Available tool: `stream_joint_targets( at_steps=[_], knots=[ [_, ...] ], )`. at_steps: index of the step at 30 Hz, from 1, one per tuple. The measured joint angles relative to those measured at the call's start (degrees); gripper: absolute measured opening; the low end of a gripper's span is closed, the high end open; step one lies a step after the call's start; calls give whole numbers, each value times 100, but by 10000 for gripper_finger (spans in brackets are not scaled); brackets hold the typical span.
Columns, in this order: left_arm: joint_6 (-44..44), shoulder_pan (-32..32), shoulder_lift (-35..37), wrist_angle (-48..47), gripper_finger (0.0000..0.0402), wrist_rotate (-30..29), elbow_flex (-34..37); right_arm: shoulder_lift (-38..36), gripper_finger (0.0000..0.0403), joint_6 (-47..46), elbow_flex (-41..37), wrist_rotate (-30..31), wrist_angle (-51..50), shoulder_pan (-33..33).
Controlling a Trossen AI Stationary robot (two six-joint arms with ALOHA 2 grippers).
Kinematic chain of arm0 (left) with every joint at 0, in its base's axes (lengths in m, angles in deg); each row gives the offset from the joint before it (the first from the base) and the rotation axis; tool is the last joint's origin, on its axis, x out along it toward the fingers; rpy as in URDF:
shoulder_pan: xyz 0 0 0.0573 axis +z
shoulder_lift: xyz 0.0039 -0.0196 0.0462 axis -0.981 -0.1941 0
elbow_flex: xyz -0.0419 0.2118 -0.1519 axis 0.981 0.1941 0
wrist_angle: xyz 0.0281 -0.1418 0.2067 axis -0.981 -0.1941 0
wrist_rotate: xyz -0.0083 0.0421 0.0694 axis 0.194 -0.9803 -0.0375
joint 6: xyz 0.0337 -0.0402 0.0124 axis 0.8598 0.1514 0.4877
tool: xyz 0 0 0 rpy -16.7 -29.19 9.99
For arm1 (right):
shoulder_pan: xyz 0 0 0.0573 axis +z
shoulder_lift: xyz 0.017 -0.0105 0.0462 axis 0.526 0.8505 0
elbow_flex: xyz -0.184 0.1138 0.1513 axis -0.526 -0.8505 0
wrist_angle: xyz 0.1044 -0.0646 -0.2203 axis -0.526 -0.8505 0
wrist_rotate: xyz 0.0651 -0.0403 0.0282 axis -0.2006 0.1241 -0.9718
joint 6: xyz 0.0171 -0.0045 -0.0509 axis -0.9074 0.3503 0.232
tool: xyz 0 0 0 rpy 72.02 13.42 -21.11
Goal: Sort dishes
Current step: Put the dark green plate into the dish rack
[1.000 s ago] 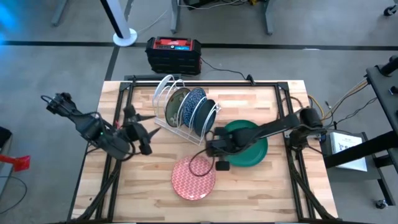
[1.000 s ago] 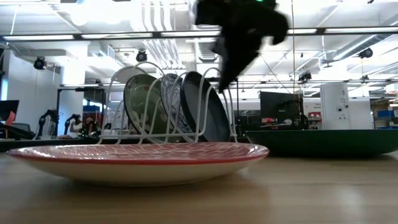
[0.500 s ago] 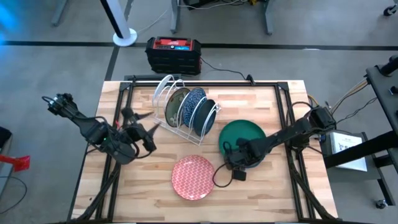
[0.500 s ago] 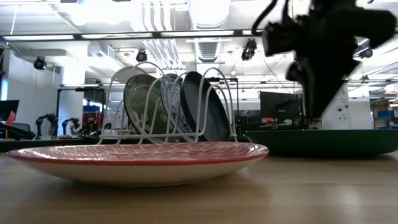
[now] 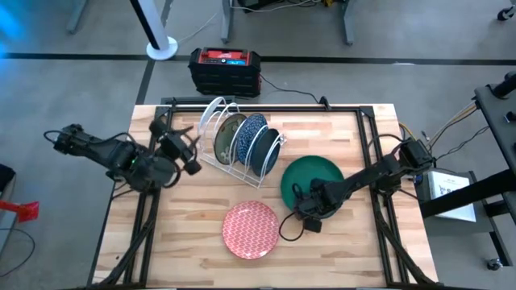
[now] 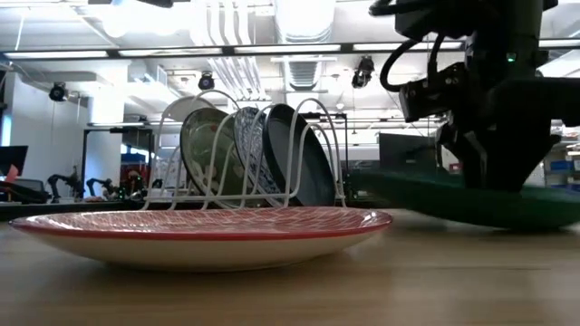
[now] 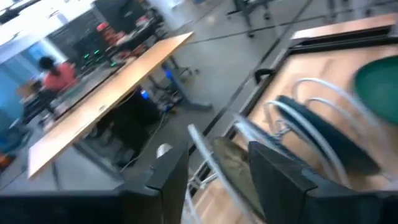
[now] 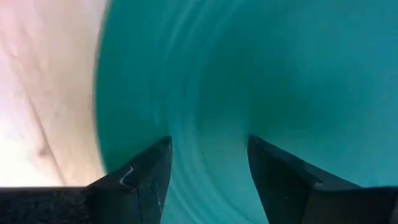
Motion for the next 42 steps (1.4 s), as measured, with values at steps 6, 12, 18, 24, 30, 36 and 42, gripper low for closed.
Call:
stream_joint_targets(
  at_steps=[6, 12, 18, 24, 30, 36, 42],
  knots=[
    [4, 803, 2, -29, 129, 20, 36, -40, 205, 36, 162, 21, -237, 0],
    [33, 1755, -21, -147, 87, 148, 228, -71, 222, 39, 507, 379, -1089, 0],
    [173, 2751, 19, 20, 35, 1583, 587, -239, 238, 39, 767, 440, -1247, 5],
    [567, 3136, 199, 413, 57, 2847, 602, -274, 238, 42, 884, 450, -1237, 4],
    [900, 3590, 407, 357, 140, 3869, 162, -274, 240, 52, 846, 352, -1240, 11],
    [972, 4458, 445, 335, 202, 4824, 71, -274, 260, 42, 826, -139, -1240, 89],
    [922, 5124, 206, 299, 215, 4822, 138, -274, 280, -123, 811, -501, -1251, 198]
  ],
)
